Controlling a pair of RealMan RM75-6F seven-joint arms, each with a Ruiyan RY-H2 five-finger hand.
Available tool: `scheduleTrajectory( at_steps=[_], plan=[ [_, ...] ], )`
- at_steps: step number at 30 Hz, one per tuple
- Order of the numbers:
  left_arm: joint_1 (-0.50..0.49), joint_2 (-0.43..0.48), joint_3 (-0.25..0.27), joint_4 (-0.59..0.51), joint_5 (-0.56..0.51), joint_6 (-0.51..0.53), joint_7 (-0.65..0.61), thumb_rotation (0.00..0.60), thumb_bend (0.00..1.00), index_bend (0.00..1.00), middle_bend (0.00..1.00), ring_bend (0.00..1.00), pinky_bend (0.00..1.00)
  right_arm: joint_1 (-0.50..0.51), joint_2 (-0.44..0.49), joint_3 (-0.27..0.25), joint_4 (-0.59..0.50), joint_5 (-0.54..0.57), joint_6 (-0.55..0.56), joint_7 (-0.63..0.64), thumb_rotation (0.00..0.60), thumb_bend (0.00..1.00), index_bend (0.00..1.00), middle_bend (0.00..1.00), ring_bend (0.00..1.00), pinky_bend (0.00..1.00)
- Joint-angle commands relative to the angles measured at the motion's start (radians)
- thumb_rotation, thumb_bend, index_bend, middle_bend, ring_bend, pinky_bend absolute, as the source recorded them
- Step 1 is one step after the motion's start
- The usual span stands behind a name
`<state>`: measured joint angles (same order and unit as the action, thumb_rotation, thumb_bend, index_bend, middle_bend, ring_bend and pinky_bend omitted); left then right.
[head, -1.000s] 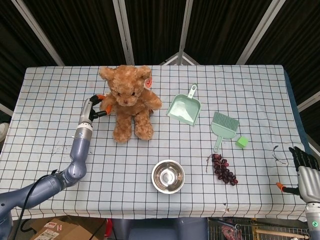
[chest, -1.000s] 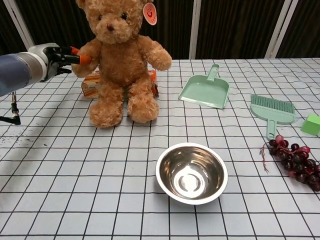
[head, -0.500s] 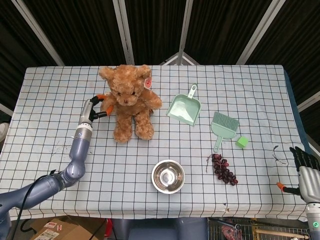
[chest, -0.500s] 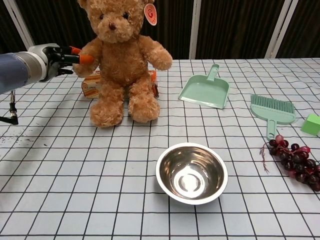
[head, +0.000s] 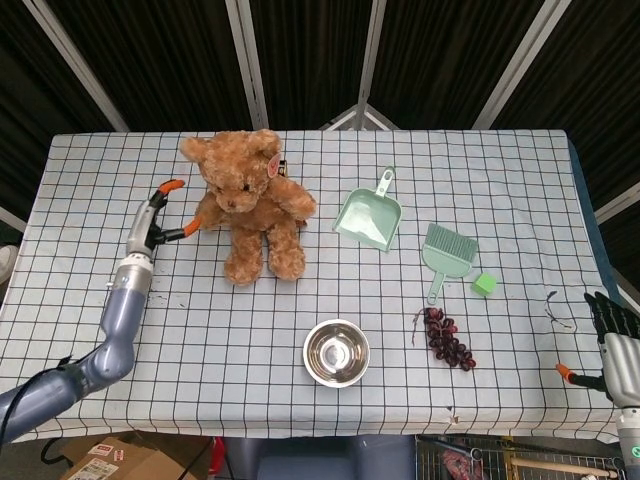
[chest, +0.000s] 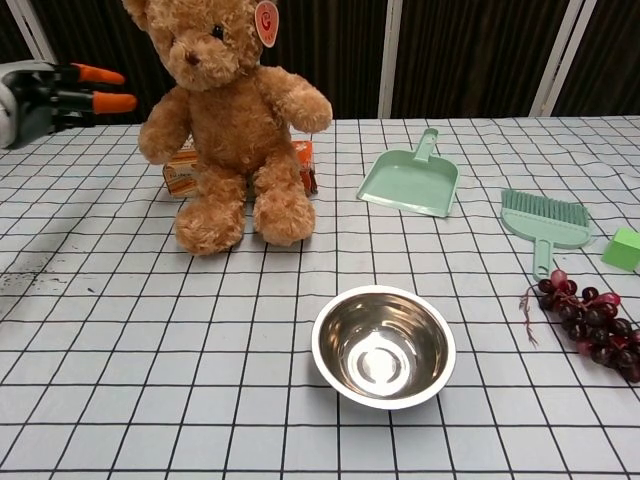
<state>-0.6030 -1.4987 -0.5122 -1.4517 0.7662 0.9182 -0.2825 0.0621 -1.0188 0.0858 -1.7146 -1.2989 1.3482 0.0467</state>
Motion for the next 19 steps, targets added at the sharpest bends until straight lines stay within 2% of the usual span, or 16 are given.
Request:
scheduleTrajectory(
  at_steps=[1,3,4,6,10,13,19],
  plan=[
    [0.226,0.183,0.233,-0.263,0.154,0.356,0.339,0.6,0.38,0.2,0.07,0.0,0.0,-0.003,0.003,-0.002,-0.004,-0.008,0.005,0.003,0.6,0.13,0.0,0.0,0.0,0.0],
    [0.272,0.201,0.29,-0.301,0.18,0.454,0.441,0.6,0.38,0.2,0.07,0.0,0.0,-0.002,0.004,-0.003,-0.006,-0.015,0.006,0.007,0.6,0.13,0.0,0.0,0.0,0.0],
    [0.309,0.205,0.332,-0.304,0.226,0.537,0.496,0.6,0.38,0.2,0.07,0.0,0.0,-0.003,0.005,-0.005,-0.009,-0.023,0.009,0.011,0.6,0.13,0.0,0.0,0.0,0.0],
    [0.366,0.197,0.386,-0.275,0.325,0.645,0.502,0.6,0.39,0.2,0.07,0.0,0.0,-0.007,0.009,-0.008,-0.016,-0.043,0.022,0.019,0.6,0.13,0.0,0.0,0.0,0.0],
    [0.424,0.229,0.465,-0.214,0.442,0.685,0.466,0.6,0.4,0.2,0.07,0.0,0.0,-0.019,0.016,-0.012,-0.03,-0.081,0.062,0.019,0.6,0.12,0.0,0.0,0.0,0.0],
    [0.442,0.243,0.491,-0.173,0.503,0.691,0.442,0.6,0.41,0.2,0.07,0.0,0.0,-0.03,0.023,-0.015,-0.039,-0.103,0.09,0.022,0.6,0.13,0.0,0.0,0.0,0.0],
    [0.464,0.248,0.488,-0.158,0.569,0.73,0.431,0.6,0.42,0.2,0.06,0.0,0.0,-0.035,0.024,-0.015,-0.045,-0.103,0.101,0.006,0.6,0.13,0.0,0.0,0.0,0.0]
  ],
)
